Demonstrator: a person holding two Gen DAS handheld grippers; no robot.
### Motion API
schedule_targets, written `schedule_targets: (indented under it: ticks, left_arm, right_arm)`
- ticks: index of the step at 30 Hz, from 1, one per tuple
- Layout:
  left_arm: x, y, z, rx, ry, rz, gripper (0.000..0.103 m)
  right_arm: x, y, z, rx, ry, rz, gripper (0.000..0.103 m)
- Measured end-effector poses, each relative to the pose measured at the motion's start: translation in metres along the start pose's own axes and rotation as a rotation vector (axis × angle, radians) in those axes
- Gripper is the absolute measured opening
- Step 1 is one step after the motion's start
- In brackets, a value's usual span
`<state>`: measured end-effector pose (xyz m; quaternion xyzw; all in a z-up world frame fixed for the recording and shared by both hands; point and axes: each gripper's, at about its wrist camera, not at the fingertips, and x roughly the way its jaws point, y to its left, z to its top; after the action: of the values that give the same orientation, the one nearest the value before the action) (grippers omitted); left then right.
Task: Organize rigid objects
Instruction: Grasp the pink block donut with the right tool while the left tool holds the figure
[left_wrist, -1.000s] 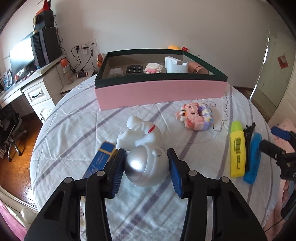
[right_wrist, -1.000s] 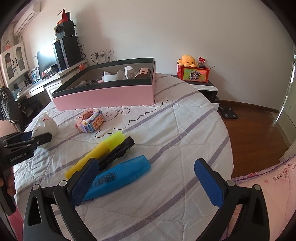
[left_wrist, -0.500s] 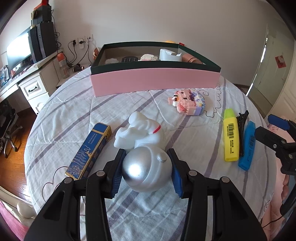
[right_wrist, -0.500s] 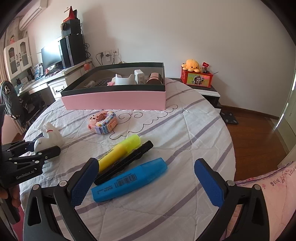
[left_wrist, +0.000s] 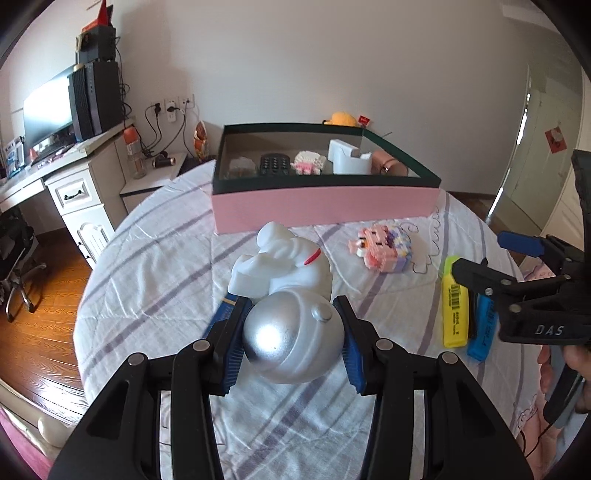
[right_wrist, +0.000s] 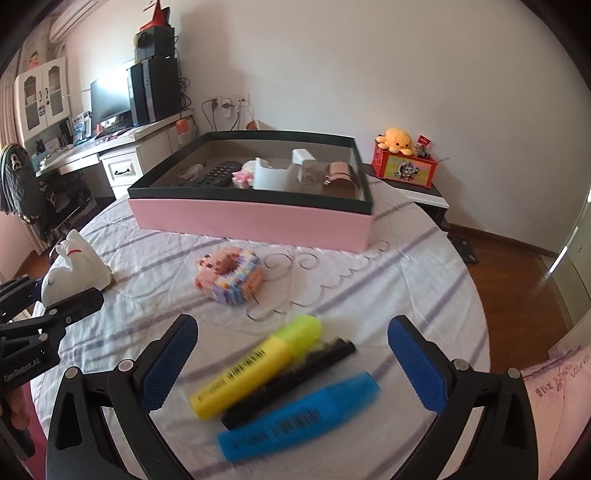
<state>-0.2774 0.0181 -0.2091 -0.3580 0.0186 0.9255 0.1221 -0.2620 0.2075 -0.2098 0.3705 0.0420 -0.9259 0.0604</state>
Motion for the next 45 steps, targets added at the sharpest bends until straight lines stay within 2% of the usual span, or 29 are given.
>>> schedule_targets:
  ticks: [5,15,19,21,23,36,45]
  left_arm:
    - [-0.003,0.012,0.004,-0.022,-0.013,0.0,0.046]
    - [0.011,0.021,0.003,-0.044,0.009,-0.006,0.046]
    - [0.017,0.022,0.002,-0.044,0.016,-0.011,0.046]
    - [0.018,0.022,0.002,-0.041,0.019,-0.01,0.046]
    - [0.019,0.022,0.002,-0.044,0.021,-0.009,0.046]
    - [0.006,0.01,-0.002,-0.034,0.021,-0.017,0.046]
    - [-0.023,-0.004,0.002,-0.018,-0.03,-0.017,0.046]
  right_arm:
    - [0.031,0.023,0.015,-0.022,0.064,0.084,0.103]
    - [0.086,0.036,0.024,0.032,0.193,0.111,0.102]
    - [0.09,0.038,0.023,0.031,0.194,0.116,0.089]
    - [0.09,0.038,0.023,0.018,0.184,0.097,0.069]
    - [0.089,0.035,0.023,0.018,0.183,0.108,0.063]
    - [0.053,0.033,0.006,-0.001,0.15,0.174,0.063]
    - [0.008,0.024,0.004,0.021,0.067,0.202,0.063]
